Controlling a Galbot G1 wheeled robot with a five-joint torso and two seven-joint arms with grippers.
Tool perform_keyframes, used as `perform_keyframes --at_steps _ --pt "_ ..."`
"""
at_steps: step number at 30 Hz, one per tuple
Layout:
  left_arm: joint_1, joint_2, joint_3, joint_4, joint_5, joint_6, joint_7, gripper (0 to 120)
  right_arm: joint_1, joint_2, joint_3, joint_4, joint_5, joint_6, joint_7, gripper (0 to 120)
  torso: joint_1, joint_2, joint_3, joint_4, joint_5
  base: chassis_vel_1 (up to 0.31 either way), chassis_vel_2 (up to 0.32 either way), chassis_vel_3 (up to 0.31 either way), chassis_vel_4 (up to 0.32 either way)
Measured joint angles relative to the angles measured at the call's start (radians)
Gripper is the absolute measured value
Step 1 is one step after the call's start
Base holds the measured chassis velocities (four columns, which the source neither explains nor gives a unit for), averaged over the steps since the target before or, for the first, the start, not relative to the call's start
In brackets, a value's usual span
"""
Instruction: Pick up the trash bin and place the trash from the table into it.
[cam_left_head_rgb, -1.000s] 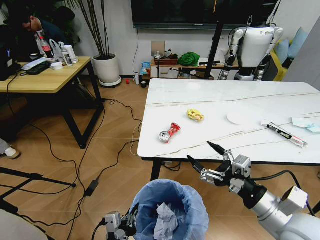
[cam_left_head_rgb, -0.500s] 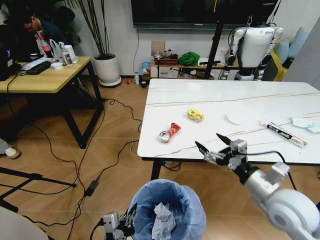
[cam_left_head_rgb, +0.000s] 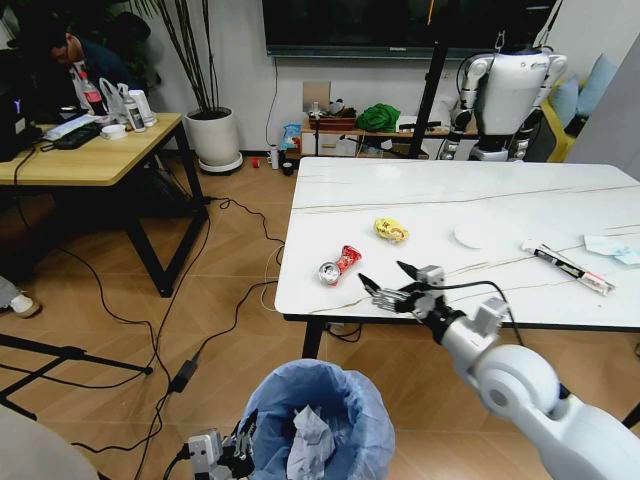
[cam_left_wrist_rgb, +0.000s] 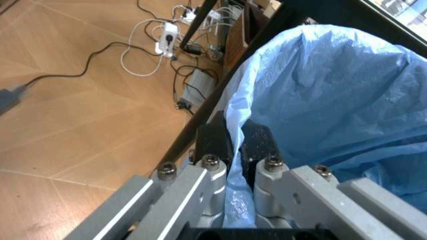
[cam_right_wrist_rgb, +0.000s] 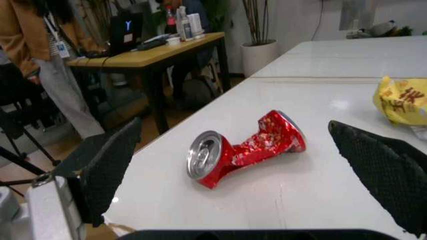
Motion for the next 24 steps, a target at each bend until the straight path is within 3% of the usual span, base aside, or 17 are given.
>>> perform_keyframes --at_steps 8,24 --pt "-0.003 -0.017 -0.016 0.004 -0.005 0.000 0.001 0 0.139 0.034 -0.132 -0.098 -0.004 0.021 -0.022 100 0.000 0.000 0.000 -0.0003 0.0000 0.000 0.000 0.000 0.000" --pt "-0.008 -0.022 -0.037 0.006 -0.024 0.004 -0.003 0 0.288 0.099 -0.277 -0.229 -0.007 0.032 -0.034 100 0.000 0.000 0.000 -0.0002 -0.0001 0.000 0.000 0.000 0.000"
